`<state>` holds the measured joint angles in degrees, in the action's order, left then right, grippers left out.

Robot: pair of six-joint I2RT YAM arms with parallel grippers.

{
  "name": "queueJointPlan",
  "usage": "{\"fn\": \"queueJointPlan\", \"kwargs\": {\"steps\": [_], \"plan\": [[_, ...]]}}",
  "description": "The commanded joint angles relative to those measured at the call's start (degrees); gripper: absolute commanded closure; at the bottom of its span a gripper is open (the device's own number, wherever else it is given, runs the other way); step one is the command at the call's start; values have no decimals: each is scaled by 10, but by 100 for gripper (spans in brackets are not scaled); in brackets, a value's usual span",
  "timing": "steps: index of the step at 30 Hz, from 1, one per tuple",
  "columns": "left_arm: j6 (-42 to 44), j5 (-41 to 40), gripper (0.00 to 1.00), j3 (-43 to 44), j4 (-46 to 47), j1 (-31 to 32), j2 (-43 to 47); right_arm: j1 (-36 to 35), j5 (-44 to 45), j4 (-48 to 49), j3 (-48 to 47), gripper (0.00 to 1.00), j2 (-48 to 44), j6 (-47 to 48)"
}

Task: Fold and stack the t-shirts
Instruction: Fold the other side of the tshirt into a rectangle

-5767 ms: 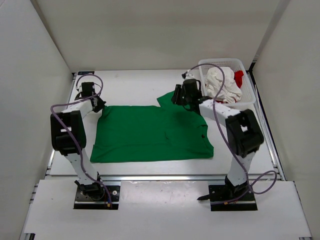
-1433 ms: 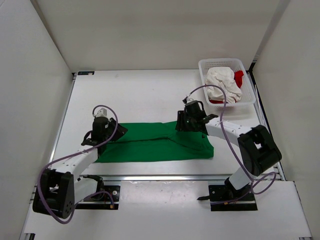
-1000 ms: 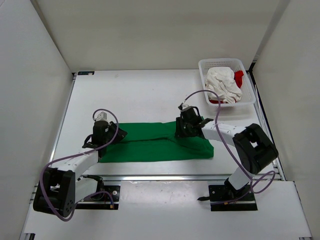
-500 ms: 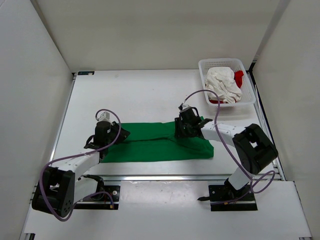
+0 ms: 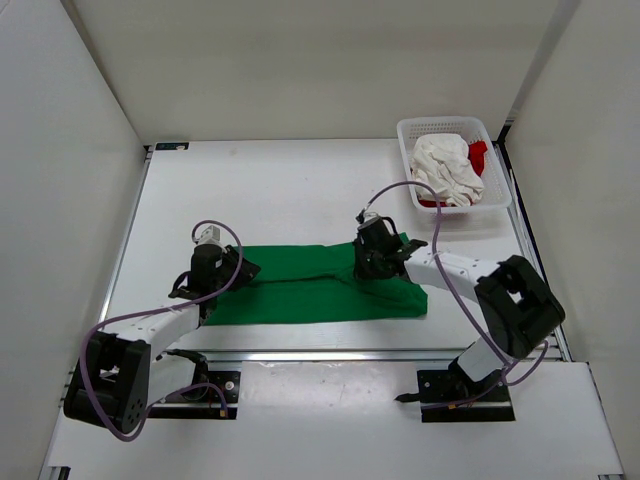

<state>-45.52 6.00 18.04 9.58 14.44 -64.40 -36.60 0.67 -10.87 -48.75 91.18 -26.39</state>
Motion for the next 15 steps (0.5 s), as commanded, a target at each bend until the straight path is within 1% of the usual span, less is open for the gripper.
{"fn": "queueJointPlan", "kwargs": {"steps": [1,3,8,9,10,12,14,15], "plan": [[3,2,67,2,18,2,2,-34,-1,-20,14,100,-56,-21],[-3,0,69,1,20,4,0,-48,-2,-35,25,100,-65,-28],[-1,-2,67,4,18,12,2,-113,1,-45,52,99,-79,-67],[-3,-3,68,5,13,11,1,-126,-2,-50,57,95,-82,-74],[-2,-3,67,9,12,11,3,-134,-1,-49,59,89,-84,-76],[-4,-2,68,6,12,11,10,-156,-2,-58,52,84,-94,-75],[-4,-1,68,8,9,9,14,-158,4,-84,33,80,-111,-65],[-6,-4,68,7,10,10,16,-155,7,-88,24,80,-117,-55]]}}
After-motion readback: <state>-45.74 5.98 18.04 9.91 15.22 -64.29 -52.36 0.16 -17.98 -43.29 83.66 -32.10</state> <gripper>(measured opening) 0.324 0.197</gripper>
